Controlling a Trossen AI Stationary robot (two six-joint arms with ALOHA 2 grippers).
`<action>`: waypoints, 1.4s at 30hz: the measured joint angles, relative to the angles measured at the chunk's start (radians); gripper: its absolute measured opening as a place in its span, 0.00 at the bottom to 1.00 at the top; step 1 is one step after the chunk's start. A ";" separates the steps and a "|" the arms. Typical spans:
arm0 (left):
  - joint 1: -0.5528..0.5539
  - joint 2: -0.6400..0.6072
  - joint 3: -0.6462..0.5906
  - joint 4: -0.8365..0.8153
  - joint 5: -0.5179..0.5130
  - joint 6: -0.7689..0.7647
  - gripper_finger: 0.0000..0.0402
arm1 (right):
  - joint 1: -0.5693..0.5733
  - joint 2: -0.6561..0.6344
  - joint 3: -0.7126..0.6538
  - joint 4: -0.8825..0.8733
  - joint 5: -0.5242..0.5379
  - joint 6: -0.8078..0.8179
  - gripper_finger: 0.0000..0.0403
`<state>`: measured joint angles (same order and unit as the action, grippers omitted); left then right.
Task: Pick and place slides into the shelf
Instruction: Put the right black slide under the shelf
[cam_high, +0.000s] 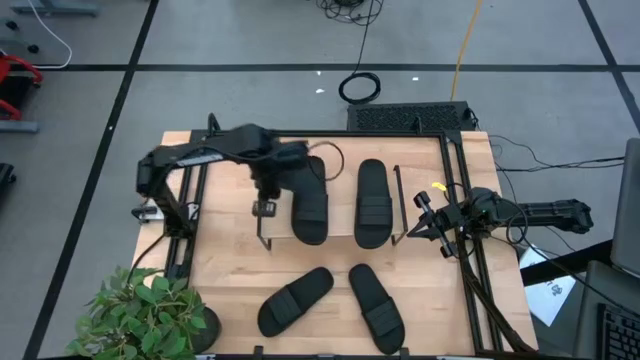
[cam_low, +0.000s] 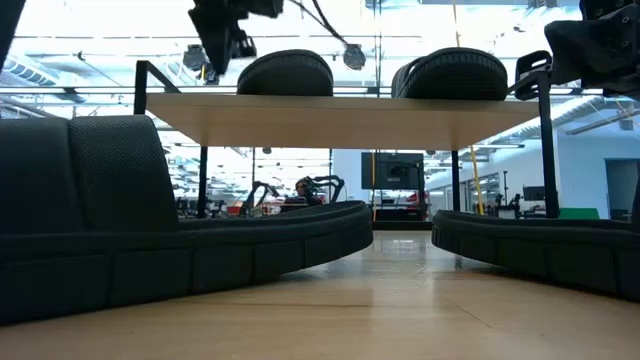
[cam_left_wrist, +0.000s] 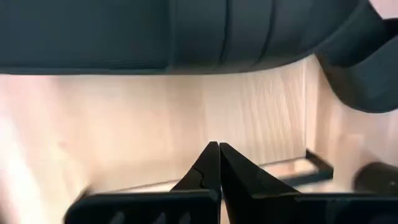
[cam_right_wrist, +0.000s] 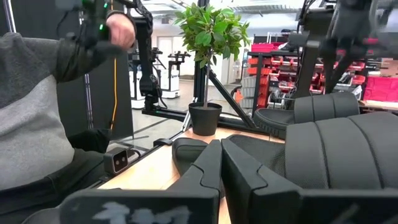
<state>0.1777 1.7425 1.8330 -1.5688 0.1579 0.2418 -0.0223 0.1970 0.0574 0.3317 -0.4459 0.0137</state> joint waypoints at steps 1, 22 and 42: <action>0.003 -0.029 0.003 0.006 -0.009 0.013 0.00 | 0.000 0.000 0.000 0.000 0.000 -0.001 0.00; -0.317 -0.945 -0.403 0.811 -0.269 -0.007 0.00 | 0.000 0.005 0.000 0.009 0.000 -0.034 0.00; -0.429 -1.446 -0.996 1.207 -0.452 0.142 0.00 | 0.000 0.005 0.000 0.016 0.002 -0.034 0.00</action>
<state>-0.2508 0.2965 0.8372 -0.3620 -0.2946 0.3834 -0.0226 0.2016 0.0571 0.3479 -0.4435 -0.0204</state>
